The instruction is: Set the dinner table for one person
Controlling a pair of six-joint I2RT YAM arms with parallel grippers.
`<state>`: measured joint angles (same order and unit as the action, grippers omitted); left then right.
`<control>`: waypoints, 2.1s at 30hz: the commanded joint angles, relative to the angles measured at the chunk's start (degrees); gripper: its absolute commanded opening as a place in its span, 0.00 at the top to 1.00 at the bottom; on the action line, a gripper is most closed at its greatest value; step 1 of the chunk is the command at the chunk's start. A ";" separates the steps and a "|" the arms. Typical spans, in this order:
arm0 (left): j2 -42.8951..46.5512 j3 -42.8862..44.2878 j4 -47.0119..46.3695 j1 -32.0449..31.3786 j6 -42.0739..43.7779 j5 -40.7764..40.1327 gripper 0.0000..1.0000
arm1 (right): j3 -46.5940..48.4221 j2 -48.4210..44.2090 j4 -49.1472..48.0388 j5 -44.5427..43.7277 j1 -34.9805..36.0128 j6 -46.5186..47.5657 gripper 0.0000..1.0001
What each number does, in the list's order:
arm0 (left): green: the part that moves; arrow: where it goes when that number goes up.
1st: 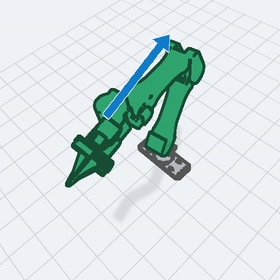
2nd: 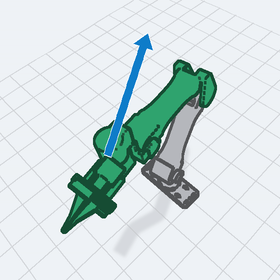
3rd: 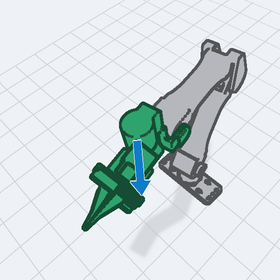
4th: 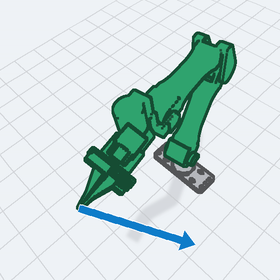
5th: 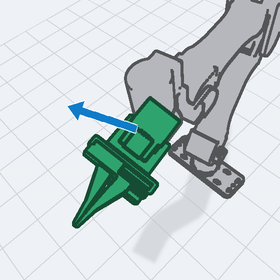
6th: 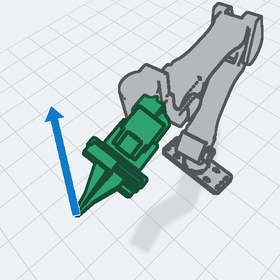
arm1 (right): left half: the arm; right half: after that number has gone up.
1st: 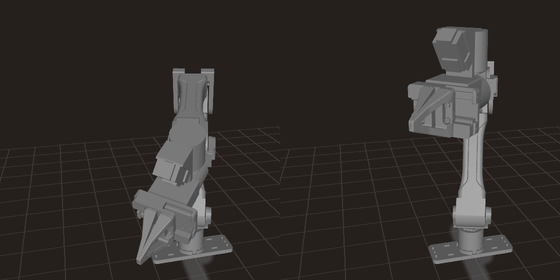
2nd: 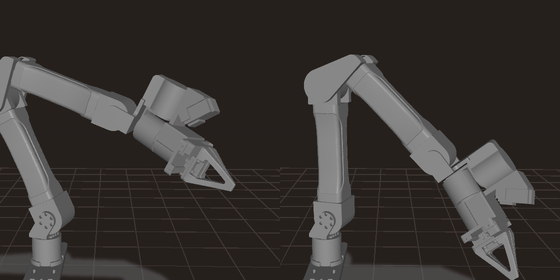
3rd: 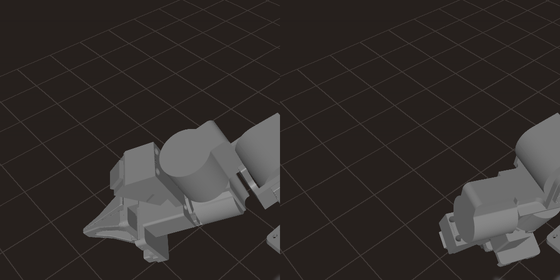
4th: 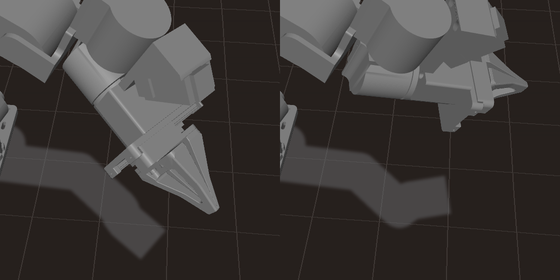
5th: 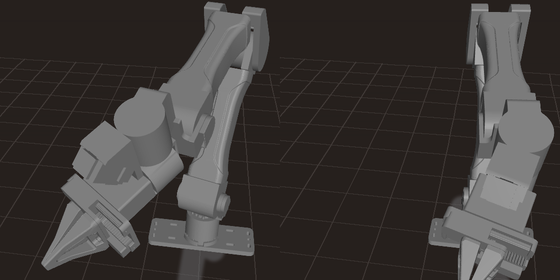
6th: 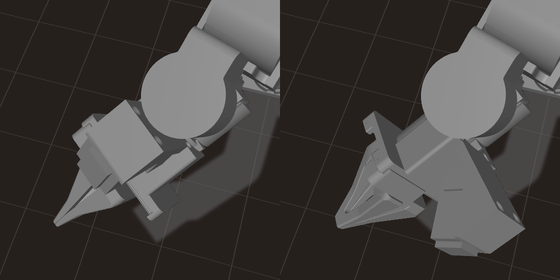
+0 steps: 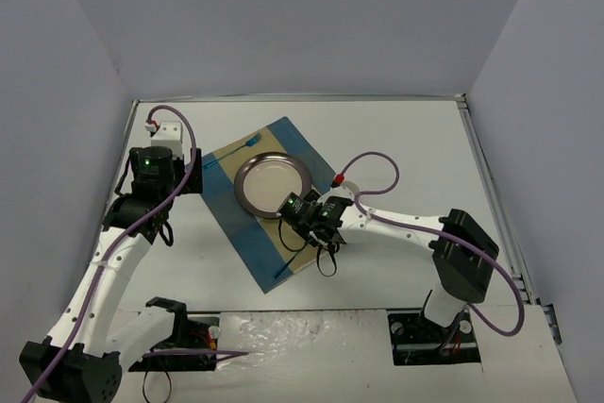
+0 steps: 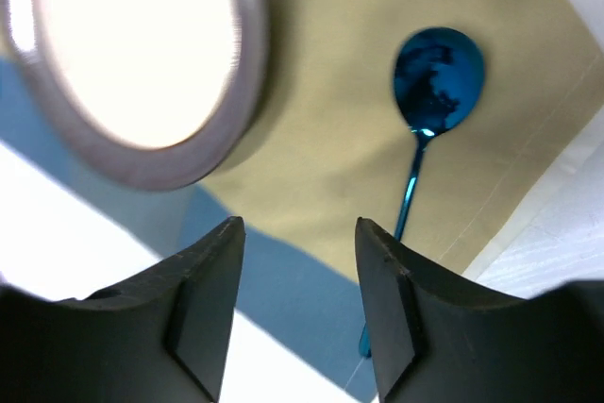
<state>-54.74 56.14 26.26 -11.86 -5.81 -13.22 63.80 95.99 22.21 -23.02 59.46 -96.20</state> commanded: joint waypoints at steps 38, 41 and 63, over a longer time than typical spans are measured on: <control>-33.95 1.04 -18.64 -46.30 -11.36 7.44 0.44 | -8.45 -47.34 -5.43 -8.27 -33.77 70.59 0.00; -35.79 1.56 -18.54 -46.33 -11.56 8.24 0.54 | -9.39 -48.98 -5.35 -8.92 -33.80 71.82 0.00; -43.61 5.41 -14.32 -46.24 -11.48 9.69 0.75 | -12.01 -51.12 -6.37 -11.61 -33.80 73.26 0.00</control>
<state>-98.71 58.68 11.06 -58.13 -17.37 -4.14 52.01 45.38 19.87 -32.04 26.17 -23.83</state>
